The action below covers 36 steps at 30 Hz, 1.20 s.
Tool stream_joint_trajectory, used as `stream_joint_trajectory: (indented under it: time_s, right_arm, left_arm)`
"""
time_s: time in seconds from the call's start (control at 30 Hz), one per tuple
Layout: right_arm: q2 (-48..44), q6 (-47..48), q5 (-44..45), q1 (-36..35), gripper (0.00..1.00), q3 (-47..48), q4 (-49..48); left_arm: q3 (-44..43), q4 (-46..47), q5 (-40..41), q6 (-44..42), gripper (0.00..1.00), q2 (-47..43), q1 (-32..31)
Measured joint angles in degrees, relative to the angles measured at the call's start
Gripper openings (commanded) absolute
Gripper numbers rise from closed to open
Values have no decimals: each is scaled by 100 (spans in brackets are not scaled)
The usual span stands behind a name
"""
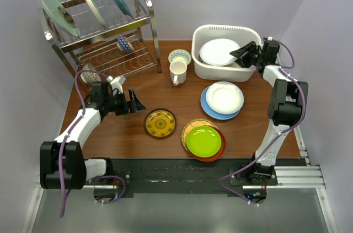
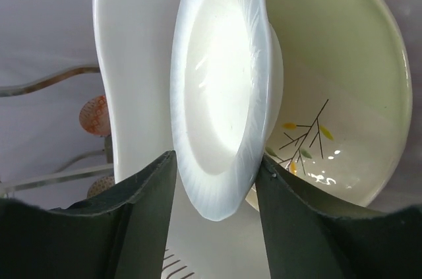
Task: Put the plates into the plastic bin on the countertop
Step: Place the plate in the plastic bin.
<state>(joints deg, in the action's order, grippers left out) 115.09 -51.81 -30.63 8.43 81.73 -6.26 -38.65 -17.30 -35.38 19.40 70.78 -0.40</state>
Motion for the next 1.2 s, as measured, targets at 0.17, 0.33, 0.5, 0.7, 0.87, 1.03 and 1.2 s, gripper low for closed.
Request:
stream_joint_trajectory:
  time_s: [0.17,0.33,0.5,0.7,0.87,1.03,1.2]
  right_arm:
    - [-321,214,240,4,62,-2,299]
    - [-935,393,437,37,65,-2,531]
    - [-1484,481,570,59,66,-2,584]
    - [-2194,496,564,59,68,-308,566]
    - [-2951,544,540,59,66,-907,599]
    - [-3650,688,535,59,65,-1687,778]
    - [-3943,789,452,59,64,-2535,903]
  left_arm:
    - [0,0,0,0,94,2,0]
    - [0,0,0,0,94,2,0]
    - [0,-4,-2,0,94,4,0]
    - [0,-4,-4,0,94,4,0]
    - [0,0,-42,-2,94,2,0]
    - [13,52,-201,7,94,-37,0]
    - [131,356,-389,267,94,-437,-7]
